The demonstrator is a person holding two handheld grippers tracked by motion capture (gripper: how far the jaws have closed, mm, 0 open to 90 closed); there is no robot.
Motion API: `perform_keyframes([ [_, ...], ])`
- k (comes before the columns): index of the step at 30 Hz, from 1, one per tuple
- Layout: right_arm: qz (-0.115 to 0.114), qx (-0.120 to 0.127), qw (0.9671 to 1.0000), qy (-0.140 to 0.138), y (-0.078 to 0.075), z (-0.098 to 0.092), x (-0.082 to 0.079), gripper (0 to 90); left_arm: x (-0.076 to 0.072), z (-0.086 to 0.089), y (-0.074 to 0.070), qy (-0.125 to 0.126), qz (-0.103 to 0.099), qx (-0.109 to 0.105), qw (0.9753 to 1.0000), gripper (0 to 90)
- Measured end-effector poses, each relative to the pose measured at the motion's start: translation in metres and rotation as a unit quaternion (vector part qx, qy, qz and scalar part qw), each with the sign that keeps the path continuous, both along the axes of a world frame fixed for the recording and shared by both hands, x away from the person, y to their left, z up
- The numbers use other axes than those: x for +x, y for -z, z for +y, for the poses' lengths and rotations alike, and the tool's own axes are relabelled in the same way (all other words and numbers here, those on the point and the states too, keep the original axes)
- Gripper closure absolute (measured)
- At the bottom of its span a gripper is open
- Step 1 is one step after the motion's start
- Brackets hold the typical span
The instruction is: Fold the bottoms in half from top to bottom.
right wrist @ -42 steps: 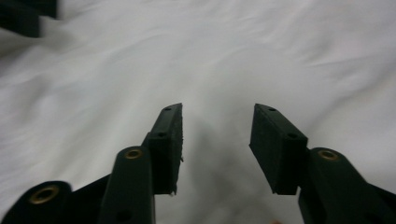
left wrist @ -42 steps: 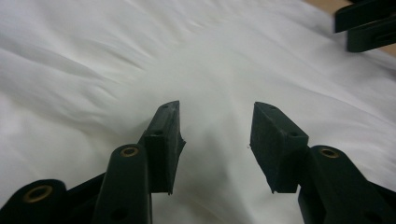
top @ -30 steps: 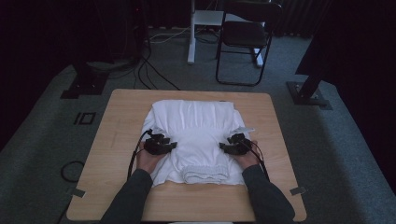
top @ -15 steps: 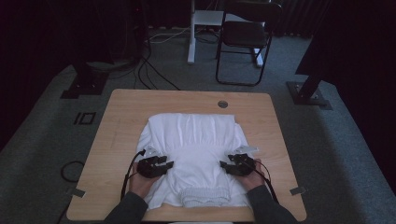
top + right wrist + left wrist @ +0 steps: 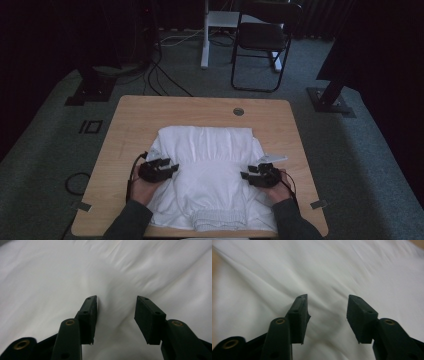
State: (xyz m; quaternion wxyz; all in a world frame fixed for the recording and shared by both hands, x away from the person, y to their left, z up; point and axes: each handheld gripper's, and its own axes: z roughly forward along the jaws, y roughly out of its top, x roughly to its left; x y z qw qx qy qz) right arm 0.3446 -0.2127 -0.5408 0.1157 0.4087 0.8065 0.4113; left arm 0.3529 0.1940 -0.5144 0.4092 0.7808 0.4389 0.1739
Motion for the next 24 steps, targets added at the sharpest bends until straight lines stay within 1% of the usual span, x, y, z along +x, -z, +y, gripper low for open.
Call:
perform_keyframes([
  [2, -0.012, 0.006, 0.9998, 0.015, -0.010, -0.006, 0.013, 48.9, 0.018, 0.006, -0.011, -0.022, -0.010, -0.004, 0.9997, 47.5],
  [3, -0.018, 0.009, 0.9995, 0.026, -0.015, -0.009, 0.021, 47.8, 0.018, 0.006, -0.011, -0.022, -0.010, -0.004, 0.9997, 45.3],
  [4, -0.019, 0.014, 0.9991, 0.036, -0.019, -0.011, 0.030, 47.1, 0.038, 0.011, -0.019, -0.045, -0.012, -0.009, 0.9989, 43.6],
  [6, -0.021, 0.020, 0.9982, 0.052, -0.025, -0.015, 0.050, 44.8, 0.058, 0.016, -0.023, -0.069, -0.011, -0.007, 0.9975, 40.4],
  [8, -0.016, 0.020, 0.9977, 0.064, -0.029, -0.016, 0.070, 41.7, 0.076, 0.021, -0.022, -0.089, -0.003, -0.001, 0.9961, 38.2],
  [9, -0.016, 0.018, 0.9973, 0.070, -0.030, -0.016, 0.080, 39.7, 0.085, 0.023, -0.021, -0.093, 0.003, 0.001, 0.9956, 37.1],
  [10, -0.013, 0.016, 0.9970, 0.075, -0.031, -0.016, 0.090, 37.0, 0.092, 0.026, -0.018, -0.102, 0.001, 0.000, 0.9948, 35.4],
  [11, -0.007, 0.020, 0.9966, 0.079, -0.031, -0.016, 0.099, 35.0, 0.098, 0.030, -0.014, -0.110, 0.009, -0.007, 0.9939, 33.6],
  [12, -0.006, 0.023, 0.9961, 0.085, -0.031, -0.016, 0.107, 33.5, 0.105, 0.034, -0.011, -0.115, 0.034, -0.011, 0.9928, 32.4],
  [13, 0.000, 0.025, 0.9957, 0.089, -0.031, -0.016, 0.115, 32.3, 0.109, 0.037, -0.008, -0.125, 0.041, -0.004, 0.9913, 31.8],
  [14, 0.005, 0.025, 0.9953, 0.093, -0.031, -0.015, 0.122, 31.5, 0.112, 0.041, -0.007, -0.132, 0.044, -0.004, 0.9903, 31.8],
  [15, 0.008, 0.023, 0.9948, 0.099, -0.031, -0.015, 0.128, 30.5, 0.112, 0.044, -0.007, -0.133, 0.042, -0.011, 0.9901, 31.9],
  [16, 0.011, 0.023, 0.9946, 0.101, -0.031, -0.014, 0.133, 30.1, 0.112, 0.046, -0.008, -0.132, 0.042, -0.015, 0.9903, 31.9],
  [18, 0.015, 0.018, 0.9945, 0.102, -0.031, -0.012, 0.141, 29.7, 0.113, 0.047, -0.008, -0.127, 0.042, -0.010, 0.9910, 31.9],
  [19, 0.015, 0.014, 0.9947, 0.101, -0.030, -0.011, 0.145, 29.2, 0.113, 0.047, -0.008, -0.127, 0.042, -0.010, 0.9910, 31.9],
  [20, 0.017, 0.013, 0.9946, 0.101, -0.029, -0.011, 0.149, 28.7, 0.116, 0.047, -0.008, -0.123, 0.040, -0.010, 0.9916, 31.8],
  [21, 0.021, 0.014, 0.9944, 0.103, -0.028, -0.010, 0.153, 28.2, 0.118, 0.046, -0.008, -0.120, 0.040, -0.015, 0.9919, 31.8],
  [22, 0.026, 0.016, 0.9940, 0.104, -0.026, -0.009, 0.156, 27.7, 0.118, 0.046, -0.008, -0.120, 0.040, -0.015, 0.9919, 31.7],
  [24, 0.033, 0.016, 0.9936, 0.107, -0.021, -0.006, 0.163, 26.7, 0.125, 0.039, -0.006, -0.111, 0.034, -0.025, 0.9930, 30.5],
])
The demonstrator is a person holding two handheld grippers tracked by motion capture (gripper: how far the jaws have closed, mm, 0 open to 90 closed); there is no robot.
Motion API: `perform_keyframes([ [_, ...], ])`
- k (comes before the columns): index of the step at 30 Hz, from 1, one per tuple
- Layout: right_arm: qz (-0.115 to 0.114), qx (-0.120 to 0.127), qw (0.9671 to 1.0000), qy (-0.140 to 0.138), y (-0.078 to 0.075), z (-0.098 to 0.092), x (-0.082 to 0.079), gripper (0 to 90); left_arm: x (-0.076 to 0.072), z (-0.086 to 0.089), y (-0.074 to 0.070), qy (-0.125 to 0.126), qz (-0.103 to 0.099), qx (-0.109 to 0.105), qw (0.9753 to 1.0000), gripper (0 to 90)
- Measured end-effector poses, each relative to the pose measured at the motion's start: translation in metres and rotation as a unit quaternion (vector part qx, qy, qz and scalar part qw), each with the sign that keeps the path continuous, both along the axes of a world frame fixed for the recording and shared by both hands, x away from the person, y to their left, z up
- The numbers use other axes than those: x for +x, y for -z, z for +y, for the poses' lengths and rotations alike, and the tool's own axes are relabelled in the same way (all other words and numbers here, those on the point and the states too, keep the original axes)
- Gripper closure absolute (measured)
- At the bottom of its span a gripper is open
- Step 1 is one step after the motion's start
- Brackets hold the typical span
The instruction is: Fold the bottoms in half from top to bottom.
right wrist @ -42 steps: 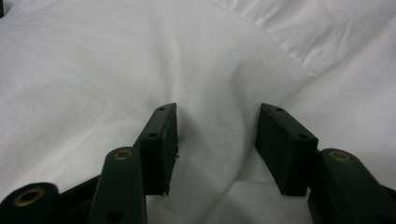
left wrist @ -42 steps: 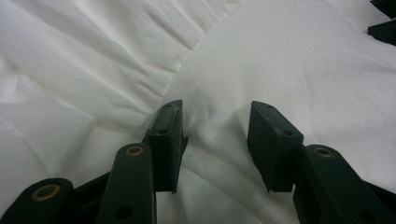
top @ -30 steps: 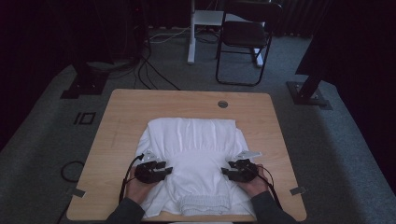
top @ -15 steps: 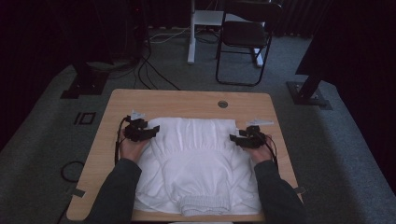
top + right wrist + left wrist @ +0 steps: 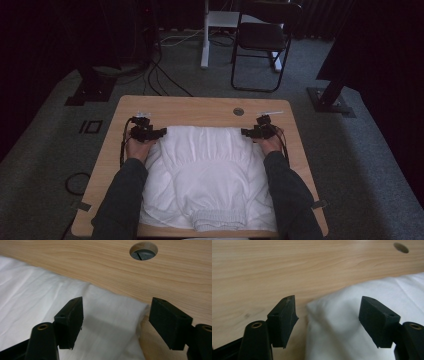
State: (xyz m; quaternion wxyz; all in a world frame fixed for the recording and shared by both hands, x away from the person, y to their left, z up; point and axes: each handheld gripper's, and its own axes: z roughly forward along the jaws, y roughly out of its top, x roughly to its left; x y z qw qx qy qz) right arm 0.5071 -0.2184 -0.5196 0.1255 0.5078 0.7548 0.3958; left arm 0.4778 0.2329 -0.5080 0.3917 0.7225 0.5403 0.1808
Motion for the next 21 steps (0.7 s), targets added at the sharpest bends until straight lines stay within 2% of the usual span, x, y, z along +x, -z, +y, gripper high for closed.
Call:
perform_keyframes([
  [1, 0.004, 0.000, 1.0000, 0.003, 0.003, 0.002, 0.003, 26.2, 0.003, -0.003, 0.002, 0.002, 0.002, -0.002, 1.0000, 30.2],
  [6, 0.019, -0.001, 0.9996, 0.020, 0.021, 0.005, 0.014, 24.5, 0.016, -0.017, 0.024, -0.005, 0.038, 0.023, 0.9990, 28.2],
  [8, 0.037, -0.001, 0.9989, 0.027, 0.026, 0.006, 0.018, 23.8, 0.018, -0.019, 0.030, -0.006, 0.048, 0.026, 0.9985, 28.1],
  [12, 0.035, -0.031, 0.9985, 0.029, 0.028, 0.012, 0.021, 23.3, 0.019, -0.018, 0.033, -0.008, 0.058, 0.035, 0.9977, 27.7],
  [13, 0.035, -0.031, 0.9985, 0.029, 0.028, 0.012, 0.021, 23.3, 0.019, -0.018, 0.033, -0.008, 0.058, 0.035, 0.9977, 27.6],
  [14, 0.027, -0.050, 0.9979, 0.030, 0.026, 0.015, 0.022, 22.8, 0.019, -0.016, 0.034, -0.009, 0.061, 0.036, 0.9975, 27.6],
  [16, 0.032, -0.053, 0.9976, 0.031, 0.027, 0.016, 0.023, 24.2, 0.019, -0.017, 0.034, -0.006, 0.060, 0.044, 0.9972, 27.8],
  [18, 0.023, -0.070, 0.9968, 0.030, 0.028, 0.019, 0.022, 27.3, 0.018, -0.018, 0.033, -0.002, 0.062, 0.047, 0.9970, 29.9],
  [21, 0.018, -0.079, 0.9967, 0.005, 0.026, 0.025, 0.017, 49.9, 0.017, -0.019, 0.032, 0.006, 0.066, 0.046, 0.9968, 42.2],
])
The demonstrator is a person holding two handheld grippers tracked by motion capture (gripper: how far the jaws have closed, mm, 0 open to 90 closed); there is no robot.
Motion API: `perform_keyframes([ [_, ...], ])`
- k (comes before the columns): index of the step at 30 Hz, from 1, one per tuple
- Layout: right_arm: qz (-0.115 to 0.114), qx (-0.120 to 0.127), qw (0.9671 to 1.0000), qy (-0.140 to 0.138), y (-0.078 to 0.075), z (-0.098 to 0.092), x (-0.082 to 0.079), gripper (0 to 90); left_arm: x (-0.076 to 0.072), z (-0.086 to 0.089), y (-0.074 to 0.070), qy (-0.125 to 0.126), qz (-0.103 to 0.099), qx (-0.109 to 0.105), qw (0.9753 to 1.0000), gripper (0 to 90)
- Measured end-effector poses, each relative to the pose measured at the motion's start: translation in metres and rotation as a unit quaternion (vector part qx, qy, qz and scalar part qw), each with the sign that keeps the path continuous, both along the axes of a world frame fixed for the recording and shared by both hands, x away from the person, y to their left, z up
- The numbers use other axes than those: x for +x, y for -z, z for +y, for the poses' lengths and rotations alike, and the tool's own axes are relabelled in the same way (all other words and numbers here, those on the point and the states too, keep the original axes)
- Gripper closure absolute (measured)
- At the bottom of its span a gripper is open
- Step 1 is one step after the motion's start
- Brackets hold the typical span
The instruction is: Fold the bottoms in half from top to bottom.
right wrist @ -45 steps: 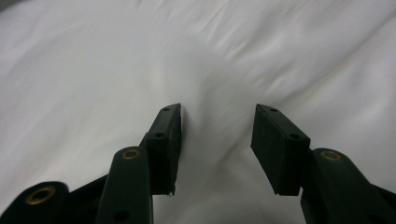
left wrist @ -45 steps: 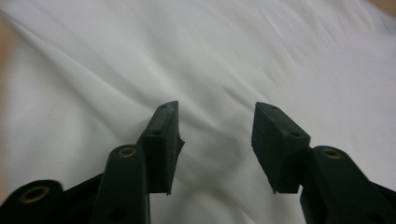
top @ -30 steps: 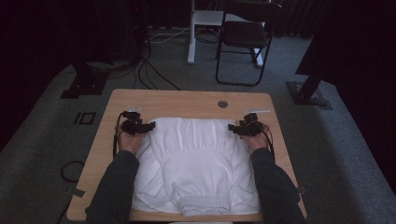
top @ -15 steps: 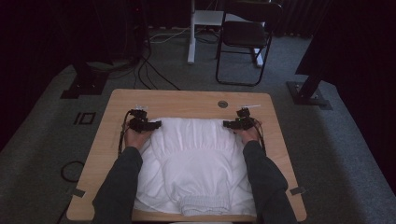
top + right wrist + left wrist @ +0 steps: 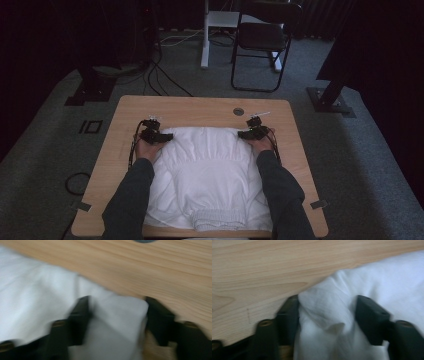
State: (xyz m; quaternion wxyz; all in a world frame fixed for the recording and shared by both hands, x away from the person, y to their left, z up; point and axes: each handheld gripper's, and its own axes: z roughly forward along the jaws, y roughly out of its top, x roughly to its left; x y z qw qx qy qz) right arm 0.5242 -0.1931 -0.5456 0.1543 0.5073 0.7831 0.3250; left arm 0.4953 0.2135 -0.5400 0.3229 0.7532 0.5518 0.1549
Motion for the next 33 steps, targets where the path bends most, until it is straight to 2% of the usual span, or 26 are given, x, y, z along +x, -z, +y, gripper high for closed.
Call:
perform_keyframes([
  [2, 0.010, 0.004, 0.9999, -0.012, -0.002, 0.003, -0.001, 70.2, 0.000, 0.000, -0.003, 0.025, 0.026, -0.022, 0.9991, 62.5],
  [3, 0.018, 0.010, 0.9997, -0.016, -0.003, 0.003, -0.001, 78.6, 0.000, 0.000, -0.003, 0.025, 0.026, -0.022, 0.9991, 72.3],
  [4, 0.019, 0.010, 0.9996, -0.017, -0.004, 0.003, -0.002, 82.6, -0.002, 0.003, -0.009, 0.024, 0.025, -0.039, 0.9986, 77.8],
  [6, 0.008, 0.012, 0.9997, -0.021, -0.010, 0.000, -0.003, 84.3, -0.005, 0.009, -0.020, 0.025, 0.005, -0.056, 0.9981, 80.3],
  [8, -0.014, 0.040, 0.9988, -0.024, -0.023, -0.009, -0.005, 84.5, -0.008, 0.017, -0.031, 0.026, -0.016, -0.084, 0.9960, 80.9],
  [9, -0.024, 0.060, 0.9976, -0.025, -0.030, -0.015, -0.006, 84.5, -0.008, 0.017, -0.031, 0.026, -0.016, -0.084, 0.9960, 81.0],
  [10, -0.034, 0.079, 0.9960, -0.025, -0.037, -0.020, -0.008, 84.5, -0.010, 0.024, -0.040, 0.024, -0.033, -0.116, 0.9924, 81.1],
  [11, -0.043, 0.092, 0.9945, -0.027, -0.043, -0.024, -0.008, 84.5, -0.011, 0.025, -0.043, 0.023, -0.041, -0.119, 0.9918, 81.2],
  [12, -0.053, 0.093, 0.9937, -0.033, -0.048, -0.025, -0.010, 84.4, -0.012, 0.023, -0.046, 0.024, -0.046, -0.115, 0.9921, 81.2],
  [13, -0.061, 0.088, 0.9935, -0.037, -0.052, -0.025, -0.011, 84.4, -0.012, 0.023, -0.046, 0.024, -0.046, -0.115, 0.9921, 81.2],
  [15, -0.072, 0.075, 0.9938, -0.039, -0.059, -0.023, -0.012, 84.4, -0.016, 0.020, -0.051, 0.025, -0.059, -0.110, 0.9918, 81.1],
  [23, -0.100, 0.082, 0.9900, -0.057, -0.070, -0.029, -0.028, 84.2, -0.035, 0.021, -0.069, 0.053, -0.088, -0.106, 0.9891, 80.9],
  [24, -0.110, 0.089, 0.9881, -0.062, -0.073, -0.033, -0.037, 84.2, -0.045, 0.021, -0.074, 0.064, -0.101, -0.113, 0.9864, 80.9],
  [26, -0.120, 0.096, 0.9857, -0.069, -0.075, -0.038, -0.047, 84.1, -0.054, 0.022, -0.079, 0.075, -0.106, -0.117, 0.9846, 80.8],
  [27, -0.122, 0.100, 0.9848, -0.073, -0.076, -0.040, -0.051, 84.1, -0.054, 0.022, -0.079, 0.075, -0.106, -0.117, 0.9846, 80.8],
  [28, -0.122, 0.100, 0.9848, -0.073, -0.076, -0.040, -0.051, 84.1, -0.059, 0.022, -0.081, 0.079, -0.109, -0.120, 0.9836, 80.8],
  [29, -0.122, 0.100, 0.9848, -0.073, -0.076, -0.040, -0.051, 84.1, -0.059, 0.022, -0.081, 0.079, -0.109, -0.120, 0.9836, 80.8],
  [30, -0.133, 0.108, 0.9815, -0.085, -0.078, -0.046, -0.069, 84.1, -0.070, 0.023, -0.083, 0.090, -0.116, -0.121, 0.9818, 80.8],
  [31, -0.136, 0.111, 0.9806, -0.087, -0.078, -0.047, -0.073, 84.1, -0.078, 0.023, -0.084, 0.096, -0.119, -0.118, 0.9812, 80.8],
  [32, -0.136, 0.111, 0.9806, -0.087, -0.078, -0.047, -0.073, 84.1, -0.078, 0.023, -0.084, 0.096, -0.119, -0.118, 0.9812, 80.8],
  [33, -0.140, 0.113, 0.9791, -0.094, -0.078, -0.049, -0.084, 84.1, -0.086, 0.024, -0.084, 0.104, -0.121, -0.118, 0.9802, 80.8],
])
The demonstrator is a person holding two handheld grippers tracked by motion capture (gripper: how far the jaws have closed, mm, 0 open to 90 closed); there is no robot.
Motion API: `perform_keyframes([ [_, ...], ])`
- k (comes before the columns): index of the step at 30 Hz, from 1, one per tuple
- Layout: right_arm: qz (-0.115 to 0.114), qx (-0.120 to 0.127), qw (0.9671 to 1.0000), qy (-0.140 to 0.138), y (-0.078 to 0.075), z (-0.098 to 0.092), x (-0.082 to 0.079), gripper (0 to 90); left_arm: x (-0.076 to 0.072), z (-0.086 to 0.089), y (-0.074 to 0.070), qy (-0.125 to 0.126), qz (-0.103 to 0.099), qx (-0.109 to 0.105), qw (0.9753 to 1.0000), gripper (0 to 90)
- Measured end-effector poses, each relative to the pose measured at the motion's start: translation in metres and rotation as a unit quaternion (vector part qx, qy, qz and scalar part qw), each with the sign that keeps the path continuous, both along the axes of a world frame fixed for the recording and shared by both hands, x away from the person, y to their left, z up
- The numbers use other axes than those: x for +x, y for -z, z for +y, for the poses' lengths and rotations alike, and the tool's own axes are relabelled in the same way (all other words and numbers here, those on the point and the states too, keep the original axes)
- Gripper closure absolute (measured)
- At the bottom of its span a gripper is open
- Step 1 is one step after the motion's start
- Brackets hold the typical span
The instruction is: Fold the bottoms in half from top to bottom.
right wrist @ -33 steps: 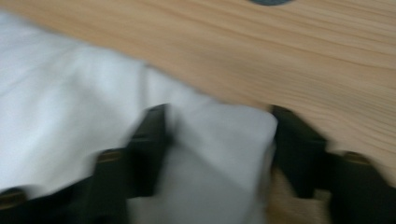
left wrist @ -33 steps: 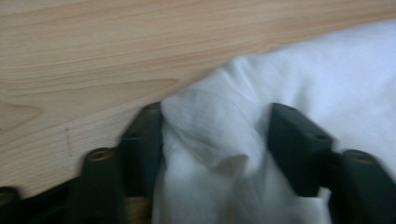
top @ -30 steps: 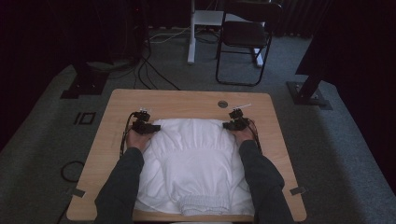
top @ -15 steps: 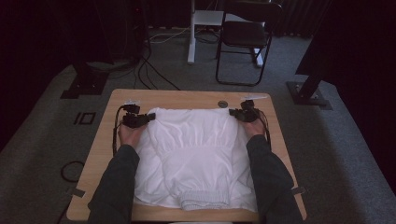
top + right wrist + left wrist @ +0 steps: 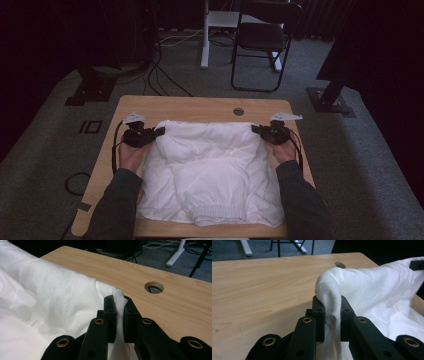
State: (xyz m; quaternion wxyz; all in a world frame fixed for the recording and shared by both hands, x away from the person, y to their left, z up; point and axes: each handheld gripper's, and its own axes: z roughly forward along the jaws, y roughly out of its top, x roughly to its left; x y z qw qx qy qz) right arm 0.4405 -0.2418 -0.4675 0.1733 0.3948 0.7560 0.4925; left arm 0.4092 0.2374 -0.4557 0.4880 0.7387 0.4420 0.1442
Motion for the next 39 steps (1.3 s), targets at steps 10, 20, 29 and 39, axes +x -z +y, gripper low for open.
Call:
perform_keyframes([
  [10, -0.014, 0.003, 0.9996, -0.024, 0.007, -0.010, -0.051, 84.1, -0.041, 0.001, 0.003, 0.032, -0.017, 0.002, 0.9993, 80.3],
  [20, -0.001, 0.008, 0.9993, -0.036, 0.028, -0.015, -0.094, 84.1, -0.082, 0.000, 0.024, 0.062, -0.014, 0.029, 0.9975, 79.8],
  [29, 0.029, -0.002, 0.9987, -0.042, 0.055, -0.014, -0.122, 84.1, -0.099, -0.004, 0.053, 0.068, 0.015, 0.049, 0.9964, 79.8],
  [39, 0.067, -0.036, 0.9959, -0.050, 0.082, 0.002, -0.125, 84.1, -0.090, -0.014, 0.088, 0.060, 0.049, 0.103, 0.9917, 79.9],
])
